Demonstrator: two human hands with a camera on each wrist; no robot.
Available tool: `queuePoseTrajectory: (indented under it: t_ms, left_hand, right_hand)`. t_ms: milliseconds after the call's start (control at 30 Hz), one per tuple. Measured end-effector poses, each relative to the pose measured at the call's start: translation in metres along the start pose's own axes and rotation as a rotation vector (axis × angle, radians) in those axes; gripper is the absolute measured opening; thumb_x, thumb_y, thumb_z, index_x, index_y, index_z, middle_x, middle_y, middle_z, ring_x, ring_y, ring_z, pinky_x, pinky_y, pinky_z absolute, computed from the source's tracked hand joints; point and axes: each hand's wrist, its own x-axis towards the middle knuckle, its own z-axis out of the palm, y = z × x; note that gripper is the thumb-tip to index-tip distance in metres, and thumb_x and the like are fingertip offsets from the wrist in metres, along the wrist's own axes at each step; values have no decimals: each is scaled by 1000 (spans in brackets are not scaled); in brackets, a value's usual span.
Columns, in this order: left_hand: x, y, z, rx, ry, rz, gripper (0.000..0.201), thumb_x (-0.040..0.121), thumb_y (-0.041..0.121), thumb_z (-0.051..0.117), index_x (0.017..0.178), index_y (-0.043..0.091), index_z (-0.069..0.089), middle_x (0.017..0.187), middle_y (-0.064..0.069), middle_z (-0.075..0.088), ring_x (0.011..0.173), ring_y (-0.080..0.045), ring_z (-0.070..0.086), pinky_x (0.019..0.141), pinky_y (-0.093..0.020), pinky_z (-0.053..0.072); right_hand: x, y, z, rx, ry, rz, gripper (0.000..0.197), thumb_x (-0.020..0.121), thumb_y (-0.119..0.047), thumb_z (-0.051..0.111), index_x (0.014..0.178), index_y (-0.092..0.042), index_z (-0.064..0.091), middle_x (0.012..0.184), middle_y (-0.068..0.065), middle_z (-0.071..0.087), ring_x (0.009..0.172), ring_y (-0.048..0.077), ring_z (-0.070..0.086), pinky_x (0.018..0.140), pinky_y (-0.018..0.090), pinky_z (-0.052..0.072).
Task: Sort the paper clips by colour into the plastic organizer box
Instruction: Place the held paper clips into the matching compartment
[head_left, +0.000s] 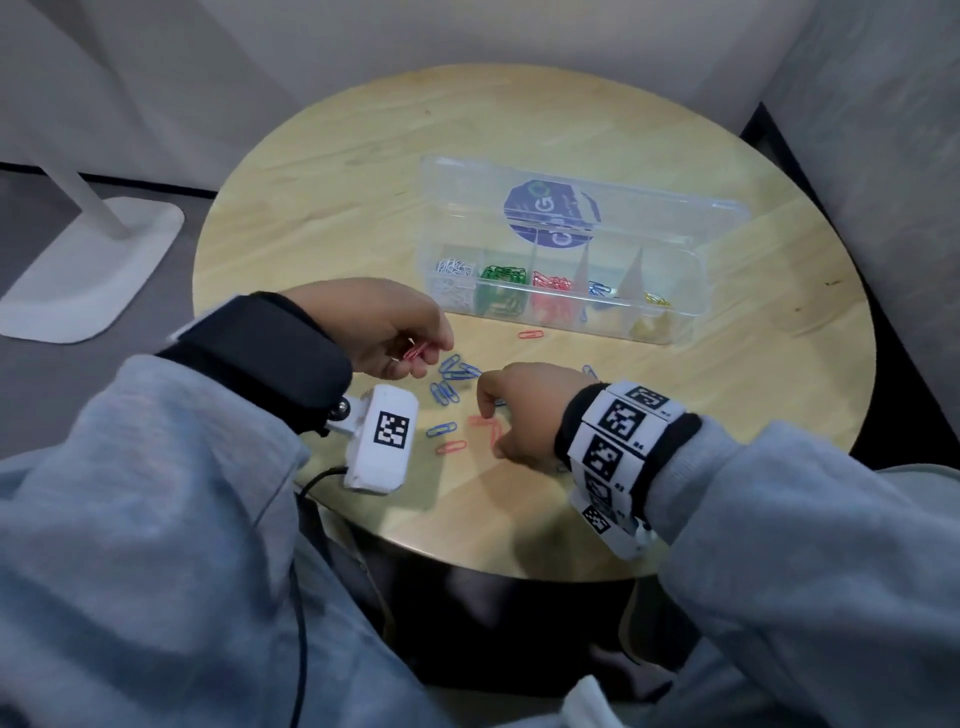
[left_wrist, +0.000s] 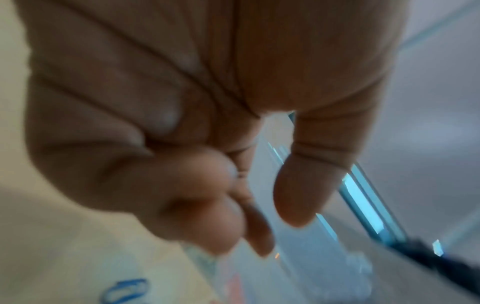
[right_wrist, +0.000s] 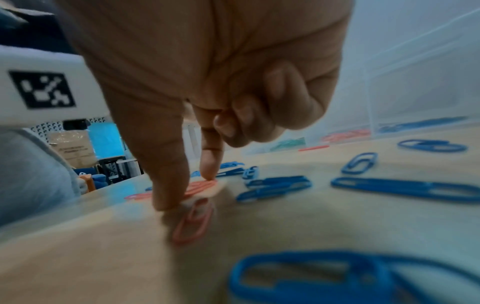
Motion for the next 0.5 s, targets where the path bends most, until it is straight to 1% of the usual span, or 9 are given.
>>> queuePoseTrajectory:
  t_ms: [33, 100, 167, 200, 233, 300, 433, 467, 500]
  left_hand:
    - [1, -2, 3, 138, 13, -15, 19, 88, 5, 48, 71, 10, 54, 61, -4, 46, 49, -14, 44, 43, -17, 33]
    - [3, -6, 11, 488, -20, -21, 9, 80, 15, 64, 73, 14, 58, 63, -2, 47, 58, -18, 41, 52, -23, 33]
    - [2, -10, 22, 753, -24, -5, 10, 73, 25, 71, 75, 20, 62, 66, 2, 52, 64, -16, 45, 62, -26, 36]
    - [2, -12, 27, 824, -21, 3, 11, 71, 27, 72, 75, 22, 63, 66, 5, 53, 64, -14, 46, 63, -25, 36]
    - [3, -12, 33, 870, -27, 14, 12, 71, 28, 73, 76, 23, 64, 65, 7, 53, 61, -11, 46, 61, -24, 35]
    - [6, -14, 42, 941, -36, 37, 11, 72, 28, 73, 76, 25, 63, 62, 8, 52, 57, -7, 45, 54, -22, 33]
    - [10, -17, 48, 1057, -41, 62, 8, 73, 24, 70, 77, 26, 64, 63, 8, 51, 55, -5, 44, 50, -20, 30]
    - [10, -17, 49, 1086, -38, 69, 7, 73, 24, 70, 77, 27, 64, 63, 9, 51, 55, -5, 44, 50, -20, 30]
    - [10, -17, 51, 1112, -32, 72, 7, 73, 25, 70, 77, 27, 64, 63, 9, 52, 56, -6, 44, 50, -19, 30]
  right_hand:
    - [1, -1, -2, -4, 3, 4, 30, 80, -26, 66, 107, -22, 55, 96, -1, 52, 85, 21, 48, 63, 24, 31]
    - [4, 0, -4, -5, 6, 23, 24, 81, -28, 67, 102, -22, 58, 91, -5, 49, 81, 19, 47, 54, 23, 28]
    - [8, 4, -3, 14, 3, 36, 19, 81, -28, 67, 97, -21, 60, 89, -5, 55, 79, 19, 51, 58, 23, 36]
    - [10, 6, -2, 27, -6, 39, 15, 81, -28, 67, 92, -20, 61, 84, -5, 58, 77, 18, 53, 60, 24, 39]
    - [11, 7, -2, 41, -18, 41, 11, 82, -27, 66, 88, -20, 60, 77, -8, 58, 73, 16, 53, 59, 23, 39]
    - [12, 10, -3, 41, -39, 44, 8, 84, -25, 64, 81, -20, 58, 65, -13, 53, 66, 13, 52, 52, 21, 34]
    - [10, 13, -7, 5, -61, 44, 12, 84, -25, 63, 75, -20, 57, 64, -10, 52, 67, 15, 50, 52, 22, 35]
    - [8, 14, -6, 0, -65, 41, 13, 84, -25, 62, 73, -20, 57, 65, -9, 54, 68, 16, 50, 53, 22, 37]
    - [7, 15, -5, -7, -72, 35, 13, 84, -25, 61, 72, -20, 56, 69, -5, 57, 70, 18, 51, 58, 23, 39]
